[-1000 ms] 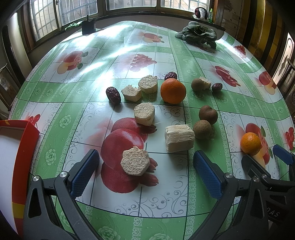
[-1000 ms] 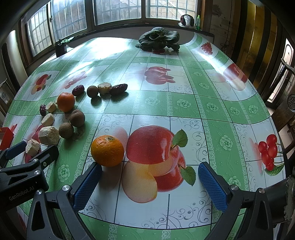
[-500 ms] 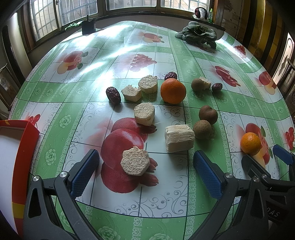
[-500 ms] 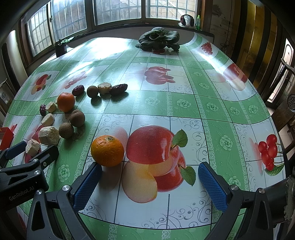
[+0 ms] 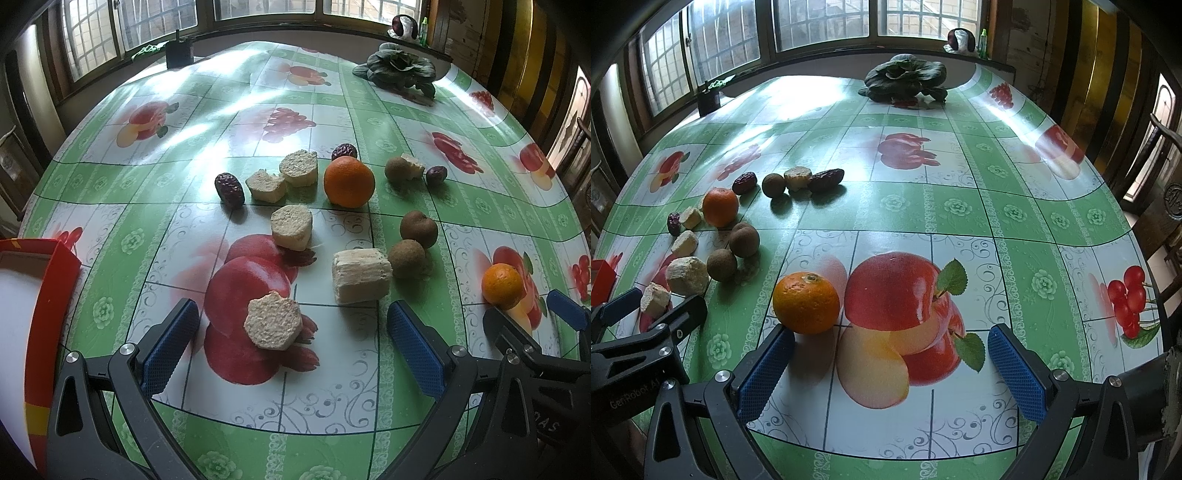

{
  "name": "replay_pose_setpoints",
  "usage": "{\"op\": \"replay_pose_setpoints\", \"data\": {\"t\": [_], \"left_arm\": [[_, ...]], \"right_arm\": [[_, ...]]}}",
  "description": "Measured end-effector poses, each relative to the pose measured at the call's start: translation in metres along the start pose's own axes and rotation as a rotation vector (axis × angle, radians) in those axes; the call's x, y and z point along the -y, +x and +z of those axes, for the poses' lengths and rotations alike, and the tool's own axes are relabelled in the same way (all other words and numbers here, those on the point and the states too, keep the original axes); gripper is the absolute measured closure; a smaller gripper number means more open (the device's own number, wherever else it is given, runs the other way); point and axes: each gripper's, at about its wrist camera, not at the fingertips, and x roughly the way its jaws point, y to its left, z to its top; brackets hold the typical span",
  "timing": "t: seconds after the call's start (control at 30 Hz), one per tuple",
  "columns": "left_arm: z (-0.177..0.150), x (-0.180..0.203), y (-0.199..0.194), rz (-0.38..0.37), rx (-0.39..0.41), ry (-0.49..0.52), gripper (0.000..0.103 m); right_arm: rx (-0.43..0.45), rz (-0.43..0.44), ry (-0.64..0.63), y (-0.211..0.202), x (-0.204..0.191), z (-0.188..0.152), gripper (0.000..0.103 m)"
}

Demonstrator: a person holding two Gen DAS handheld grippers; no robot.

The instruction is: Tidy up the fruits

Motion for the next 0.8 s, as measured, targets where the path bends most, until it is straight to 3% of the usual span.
{"op": "replay_pose_setpoints", "data": {"t": [0.27, 0.4, 0.53, 0.8], "left_arm": [[-0.004, -0.003, -0.018, 0.009, 0.023, 0.015, 0.000], [-0.006, -0.006, -0.032, 0.021, 0.049, 0.022, 0.000], [-0.011, -0.010, -0.046, 0.032, 0.111, 0.018, 0.000], [-0.017, -0.019, -0.047, 0.015, 0.017, -0.017, 0.001]], "right_arm": [[-0.002, 0.005, -0.026, -0.002, 0.001, 0.000, 0.000], [0.045, -0.023, -0.094, -0.019, -0.003, -0.004, 0.000], [0.097, 0.060, -0.079, -0.042, 0.001, -0.008, 0.000], [0.103, 0.125, -0.104, -0.059, -0.012, -0.015, 0.001]]}}
